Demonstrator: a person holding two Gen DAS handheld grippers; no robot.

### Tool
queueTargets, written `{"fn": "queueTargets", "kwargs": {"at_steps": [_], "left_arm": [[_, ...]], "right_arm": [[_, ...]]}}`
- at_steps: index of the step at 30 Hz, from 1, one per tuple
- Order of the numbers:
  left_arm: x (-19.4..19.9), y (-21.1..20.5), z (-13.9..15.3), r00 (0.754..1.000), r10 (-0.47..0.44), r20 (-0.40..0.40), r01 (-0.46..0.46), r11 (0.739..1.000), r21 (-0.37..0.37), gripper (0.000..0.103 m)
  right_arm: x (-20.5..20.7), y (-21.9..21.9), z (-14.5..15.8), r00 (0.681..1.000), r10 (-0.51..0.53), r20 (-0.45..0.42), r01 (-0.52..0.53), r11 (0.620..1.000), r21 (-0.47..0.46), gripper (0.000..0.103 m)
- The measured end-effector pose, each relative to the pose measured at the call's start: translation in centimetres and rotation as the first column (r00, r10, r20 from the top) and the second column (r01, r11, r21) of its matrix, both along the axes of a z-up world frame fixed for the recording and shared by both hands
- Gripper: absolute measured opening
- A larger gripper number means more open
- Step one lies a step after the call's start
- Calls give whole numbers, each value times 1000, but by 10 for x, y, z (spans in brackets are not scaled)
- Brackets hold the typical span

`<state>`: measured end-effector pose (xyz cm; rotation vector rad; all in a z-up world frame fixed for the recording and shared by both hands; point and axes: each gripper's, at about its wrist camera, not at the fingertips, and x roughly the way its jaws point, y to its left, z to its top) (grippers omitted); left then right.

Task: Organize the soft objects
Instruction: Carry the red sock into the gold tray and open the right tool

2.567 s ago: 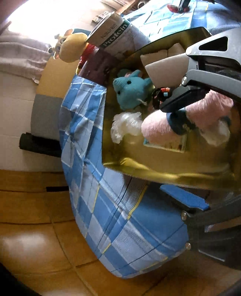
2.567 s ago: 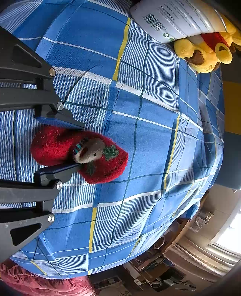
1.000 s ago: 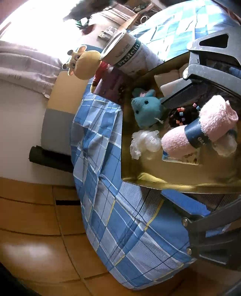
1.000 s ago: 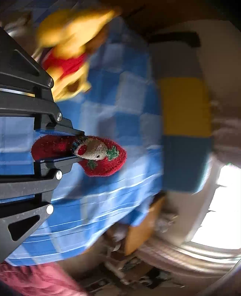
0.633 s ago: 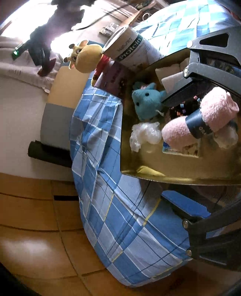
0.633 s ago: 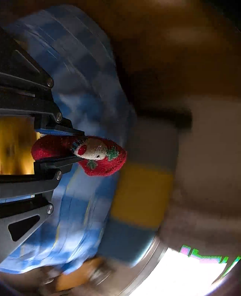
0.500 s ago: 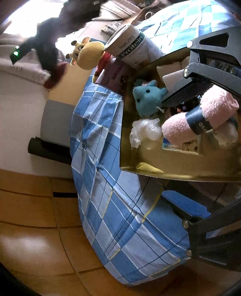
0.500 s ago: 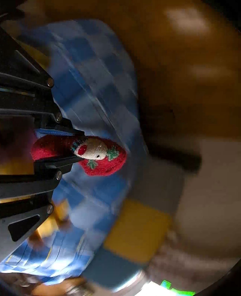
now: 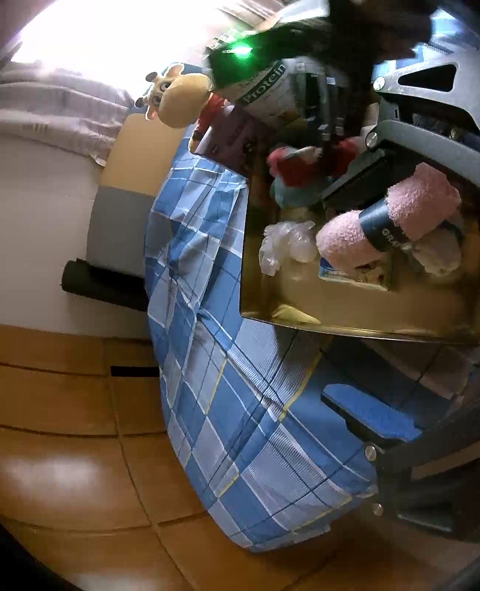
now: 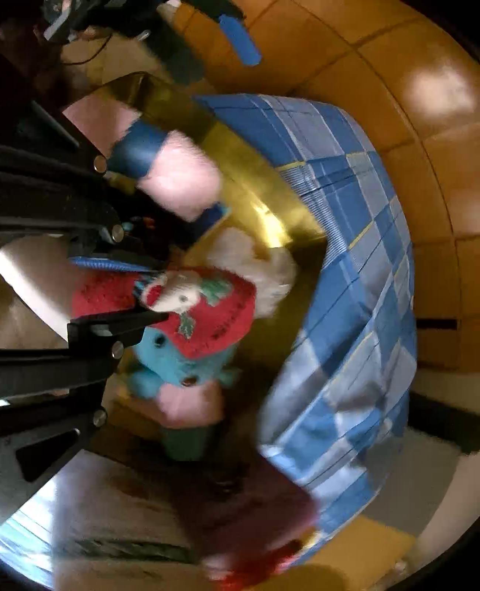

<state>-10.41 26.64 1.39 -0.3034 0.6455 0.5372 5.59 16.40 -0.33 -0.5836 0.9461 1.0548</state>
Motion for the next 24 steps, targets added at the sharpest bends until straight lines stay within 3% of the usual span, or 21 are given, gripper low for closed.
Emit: {"fn": "queueTargets", "kwargs": {"at_steps": [6,24], "left_arm": [[-1,-11,3,1000,-17,2,17,1000,20,98],[-8,-31,5,999,-51,-7,51,998,42,99]], "right_arm": [[-18,-13,-20,996,-75,48,76,997,-20,17],[-26,-29,-23,975,-193,110,193,981,11,17]]}}
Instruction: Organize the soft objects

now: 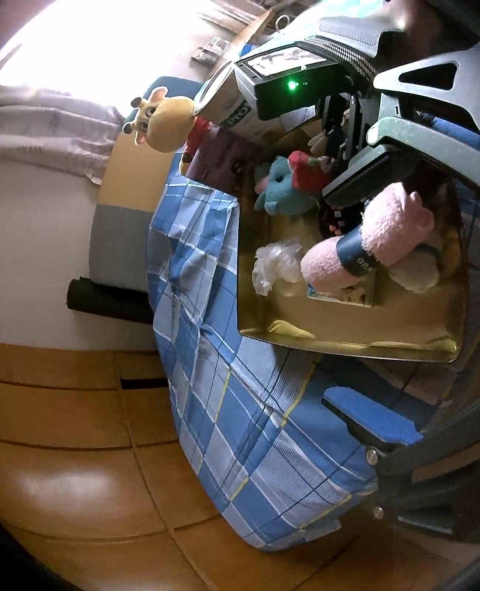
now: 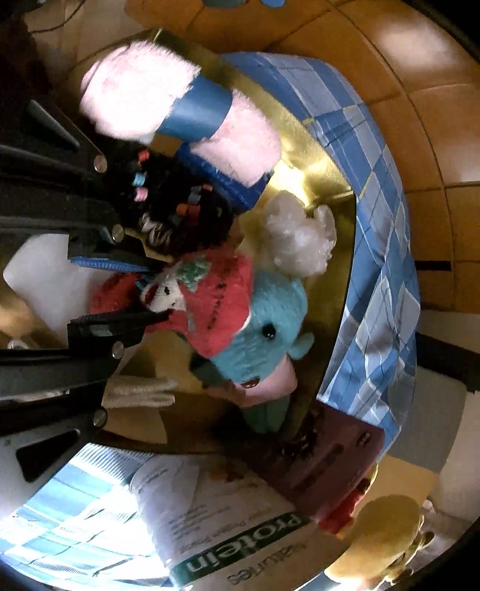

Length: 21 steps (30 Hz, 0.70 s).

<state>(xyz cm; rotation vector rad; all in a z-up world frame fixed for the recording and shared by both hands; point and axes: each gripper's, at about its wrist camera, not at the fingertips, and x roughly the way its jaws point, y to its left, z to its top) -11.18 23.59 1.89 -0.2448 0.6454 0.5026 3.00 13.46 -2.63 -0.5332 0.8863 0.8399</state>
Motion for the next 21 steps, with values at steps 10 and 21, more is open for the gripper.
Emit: {"fn": "queueTargets", "kwargs": {"at_steps": [10,21], "left_arm": [[5,-9,-3,1000,-15,-16,15,1000,5,102],[6,-14,0,1000,6,-11,-6,999,38,103]], "right_arm": [[-3,-1,0,998,-34,44,34,999,8,23],[-19,-36,29,995,-101,16,96,975,201,60]]}}
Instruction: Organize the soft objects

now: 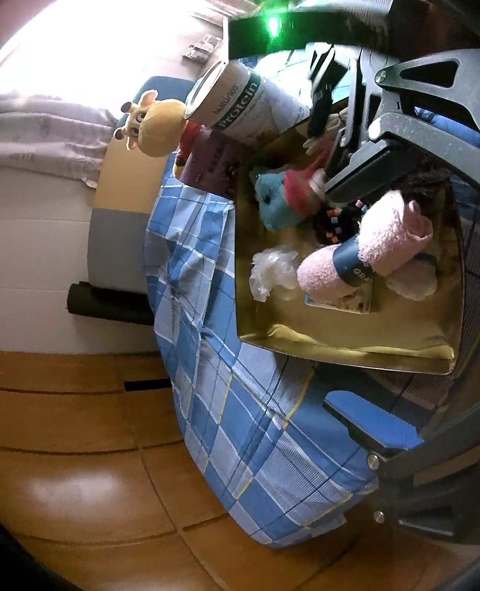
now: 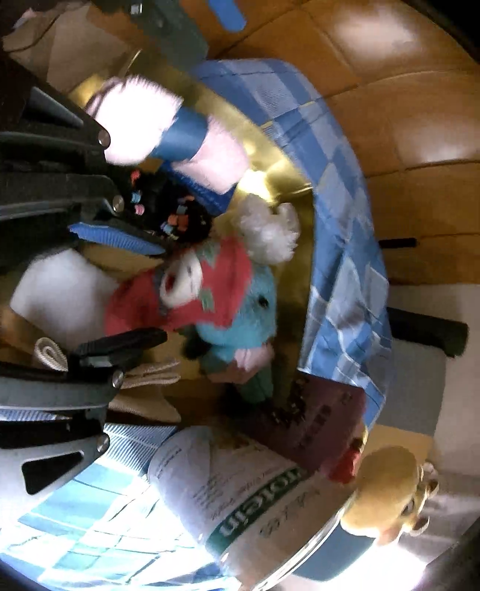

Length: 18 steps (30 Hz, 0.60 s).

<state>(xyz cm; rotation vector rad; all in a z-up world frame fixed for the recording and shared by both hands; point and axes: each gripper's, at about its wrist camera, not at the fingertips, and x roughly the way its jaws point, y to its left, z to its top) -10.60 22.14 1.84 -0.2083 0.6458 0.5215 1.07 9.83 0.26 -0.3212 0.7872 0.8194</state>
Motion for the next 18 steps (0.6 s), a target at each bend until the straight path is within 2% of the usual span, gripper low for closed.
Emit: {"fn": "queueTargets", "kwargs": {"at_steps": [2,9,18], "left_arm": [[-1,-2,2,1000,5,10,-5,1000,1,103],[-3,-7,10,999,17,30,-17,1000,4,103],[-8,-16,21,997,19,72,-20,1000,10,103]], "right_arm": [[-3,-9,7,1000,-18,5,18,999,39,76],[-17,-24,20,996,-66,59,62,996,67,76],[-29,-53,28,961,-226,159,214,973,90,76]]}}
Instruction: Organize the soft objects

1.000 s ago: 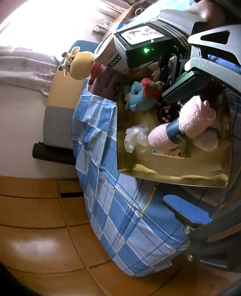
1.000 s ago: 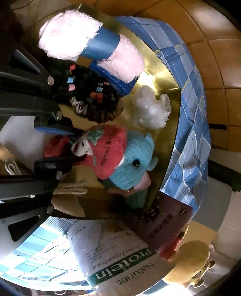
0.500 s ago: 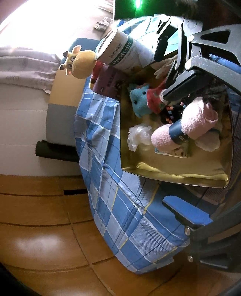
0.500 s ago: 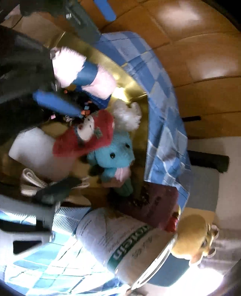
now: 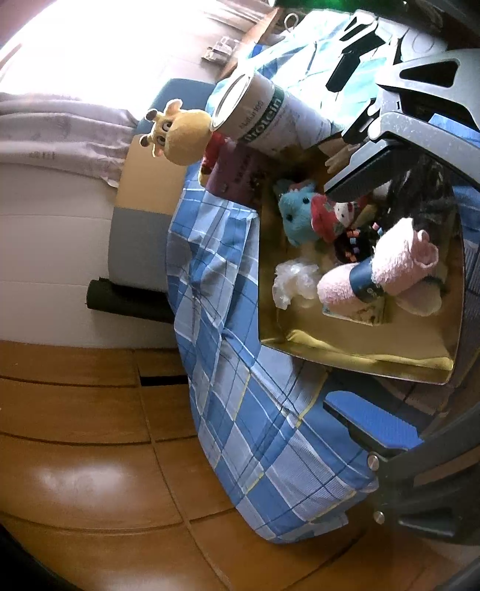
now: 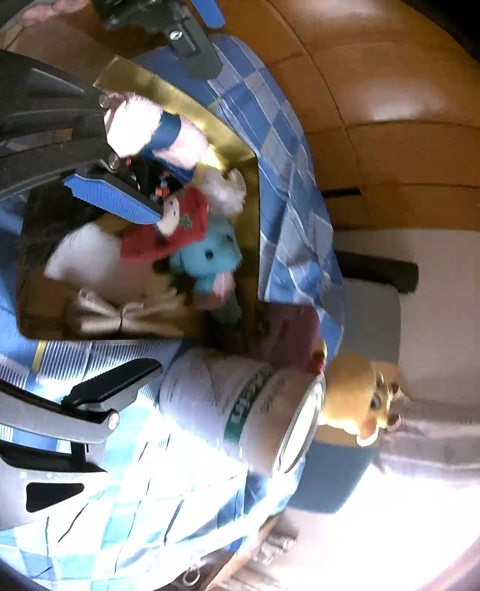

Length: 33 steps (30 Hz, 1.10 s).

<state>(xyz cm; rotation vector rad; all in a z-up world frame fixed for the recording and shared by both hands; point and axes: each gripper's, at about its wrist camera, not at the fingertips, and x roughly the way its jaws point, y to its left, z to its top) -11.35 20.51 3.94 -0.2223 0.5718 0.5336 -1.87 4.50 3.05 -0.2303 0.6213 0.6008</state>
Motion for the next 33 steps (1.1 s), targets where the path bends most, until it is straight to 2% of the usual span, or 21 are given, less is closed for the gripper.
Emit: {"fn": "queueTargets", "kwargs": {"at_steps": [7,17,33], "left_arm": [[2,-4,-3,1000,8,-14,-8,1000,-18,103],[2,-7,-3,1000,24,-20,-24,1000,9,103],[3,-8,-3,1000,21,-23,-21,1000,11,103]], "right_arm": [[-1,-6,-1,1000,-22,-6,22,1000,2,76],[-1,-7,-2,1000,-22,-9,22,1000,9,76],[0,-6,-3,1000,-17,-15,17,1000,11,76]]}}
